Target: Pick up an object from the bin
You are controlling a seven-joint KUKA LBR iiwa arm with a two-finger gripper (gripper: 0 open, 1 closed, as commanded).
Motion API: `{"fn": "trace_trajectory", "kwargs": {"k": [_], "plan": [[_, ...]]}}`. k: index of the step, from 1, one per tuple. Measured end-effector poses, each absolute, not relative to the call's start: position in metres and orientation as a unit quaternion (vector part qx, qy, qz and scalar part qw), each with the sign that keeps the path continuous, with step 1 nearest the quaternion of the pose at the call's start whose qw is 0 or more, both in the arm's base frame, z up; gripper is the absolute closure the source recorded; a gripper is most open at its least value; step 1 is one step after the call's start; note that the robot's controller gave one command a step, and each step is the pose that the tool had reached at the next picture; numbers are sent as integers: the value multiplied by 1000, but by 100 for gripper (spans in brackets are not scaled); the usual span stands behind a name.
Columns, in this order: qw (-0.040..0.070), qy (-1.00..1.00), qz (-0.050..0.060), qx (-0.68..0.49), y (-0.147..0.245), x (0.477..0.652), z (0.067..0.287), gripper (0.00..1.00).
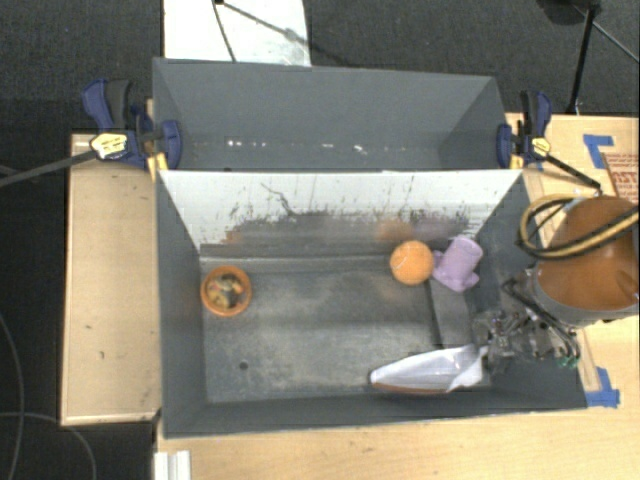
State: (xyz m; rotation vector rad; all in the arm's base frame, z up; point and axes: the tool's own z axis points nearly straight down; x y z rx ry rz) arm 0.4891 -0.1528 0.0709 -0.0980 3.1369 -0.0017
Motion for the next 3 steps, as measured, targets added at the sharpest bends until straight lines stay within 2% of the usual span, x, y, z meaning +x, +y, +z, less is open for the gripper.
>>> {"fn": "trace_trajectory", "kwargs": {"k": [1,3], "plan": [[0,1000,0,-31,-152,488,74,100],[-1,999,1,-32,-152,488,96,100]]}}
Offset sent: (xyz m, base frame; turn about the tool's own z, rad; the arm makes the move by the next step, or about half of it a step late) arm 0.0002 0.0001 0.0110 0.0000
